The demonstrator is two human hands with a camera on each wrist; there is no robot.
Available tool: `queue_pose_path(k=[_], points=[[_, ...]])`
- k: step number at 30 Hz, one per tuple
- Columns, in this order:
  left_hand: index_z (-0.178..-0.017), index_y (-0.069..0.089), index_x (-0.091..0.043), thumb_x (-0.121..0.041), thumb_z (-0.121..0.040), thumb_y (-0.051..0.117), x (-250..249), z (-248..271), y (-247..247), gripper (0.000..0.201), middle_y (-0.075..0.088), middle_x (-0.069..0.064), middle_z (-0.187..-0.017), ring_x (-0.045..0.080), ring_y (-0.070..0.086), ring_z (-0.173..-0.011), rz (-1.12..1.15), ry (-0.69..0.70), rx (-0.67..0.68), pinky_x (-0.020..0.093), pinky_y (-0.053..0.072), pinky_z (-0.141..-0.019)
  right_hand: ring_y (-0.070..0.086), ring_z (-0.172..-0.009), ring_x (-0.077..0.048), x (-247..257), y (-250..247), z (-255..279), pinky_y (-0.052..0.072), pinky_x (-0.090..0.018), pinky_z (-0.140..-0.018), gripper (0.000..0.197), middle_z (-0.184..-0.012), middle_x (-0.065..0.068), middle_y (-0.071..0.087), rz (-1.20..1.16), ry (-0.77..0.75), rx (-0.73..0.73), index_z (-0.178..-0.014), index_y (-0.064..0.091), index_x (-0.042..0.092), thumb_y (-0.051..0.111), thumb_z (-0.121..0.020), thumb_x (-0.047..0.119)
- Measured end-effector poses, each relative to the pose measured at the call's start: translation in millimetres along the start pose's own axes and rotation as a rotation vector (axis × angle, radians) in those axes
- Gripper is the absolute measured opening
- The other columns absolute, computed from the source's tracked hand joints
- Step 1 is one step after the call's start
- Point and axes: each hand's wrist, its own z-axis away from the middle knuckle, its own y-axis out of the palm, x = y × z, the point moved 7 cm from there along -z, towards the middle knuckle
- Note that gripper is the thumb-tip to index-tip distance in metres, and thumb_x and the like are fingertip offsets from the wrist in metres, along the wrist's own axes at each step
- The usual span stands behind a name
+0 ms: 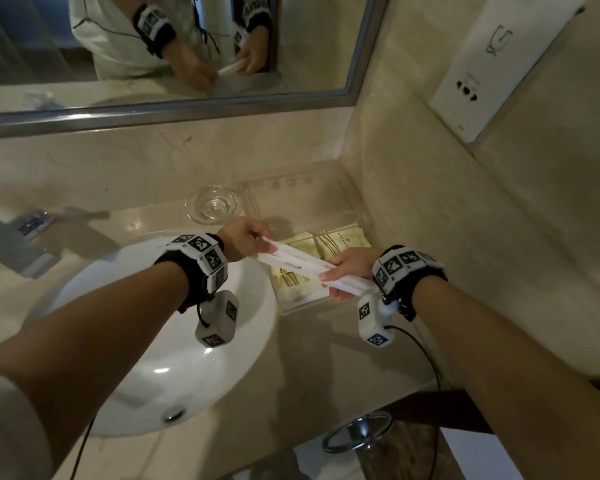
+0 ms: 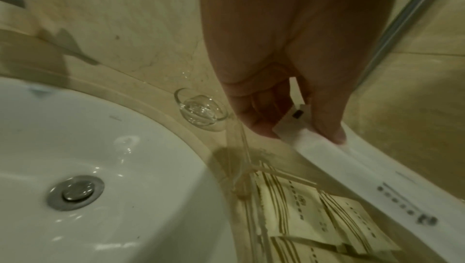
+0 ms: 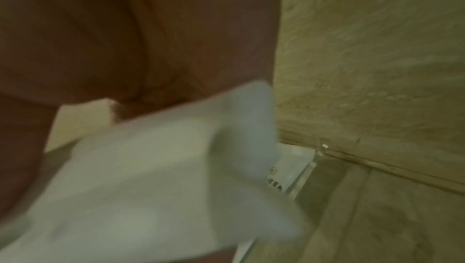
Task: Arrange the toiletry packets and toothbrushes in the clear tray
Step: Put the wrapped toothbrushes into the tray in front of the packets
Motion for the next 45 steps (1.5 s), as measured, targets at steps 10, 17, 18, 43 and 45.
queue_pose_path(k=[10, 17, 18, 43, 45], points=[[-0.074, 0.056, -0.012, -0.003, -0.085, 0.061, 27, 3, -12, 0.015, 0.058, 0.012, -0.075, 0.009, 0.062, -0.037, 0.26, -0.169, 0.003, 0.018, 0.053, -0.04, 0.047, -0.035, -0.009, -31, -22, 12, 0.04, -0.018, -0.038, 0.057, -0.047, -0.003, 0.057, -0.308, 0.151, -0.118, -0.088, 0.06, 0.0, 0.038, -0.094, 0.052], [-0.074, 0.057, -0.012, -0.038, -0.089, 0.054, 26, 2, -18, 0.03, 0.05, 0.007, -0.062, 0.012, 0.049, -0.037, 0.259, -0.291, -0.089, 0.017, 0.046, -0.038, 0.046, -0.047, -0.011, -23, -39, 10, 0.044, -0.021, -0.046, 0.024, -0.062, -0.004, 0.052, -0.415, 0.108, -0.288, -0.084, 0.057, 0.008, 0.05, -0.095, 0.028], [-0.072, 0.058, -0.014, -0.041, -0.09, 0.052, 25, 1, -17, 0.032, 0.052, 0.006, -0.063, 0.012, 0.051, -0.038, 0.295, -0.311, -0.096, 0.017, 0.049, -0.039, 0.049, -0.053, -0.013, -21, -41, 10, 0.048, -0.024, -0.052, 0.016, -0.069, -0.006, 0.053, -0.428, 0.08, -0.285, -0.086, 0.057, 0.008, 0.053, -0.094, 0.021], [-0.093, 0.067, 0.001, 0.002, -0.08, 0.061, -1, -28, 70, 0.015, 0.057, 0.003, -0.068, 0.016, 0.057, -0.065, -0.156, -0.063, 0.185, 0.017, 0.04, -0.058, 0.057, -0.11, -0.032, -63, -84, 4, 0.044, -0.03, -0.085, 0.029, -0.123, -0.017, 0.059, 0.102, 0.079, -0.716, -0.117, 0.06, 0.001, 0.054, -0.09, 0.008], [-0.103, 0.066, 0.0, 0.0, -0.081, 0.06, 0, -28, 80, 0.023, 0.063, 0.012, -0.088, 0.024, 0.058, -0.086, -0.226, -0.059, 0.222, 0.019, 0.042, -0.065, 0.055, -0.114, -0.033, -69, -81, -2, 0.043, -0.03, -0.086, 0.03, -0.125, -0.017, 0.058, 0.153, 0.106, -0.691, -0.119, 0.058, 0.001, 0.053, -0.091, 0.011]])
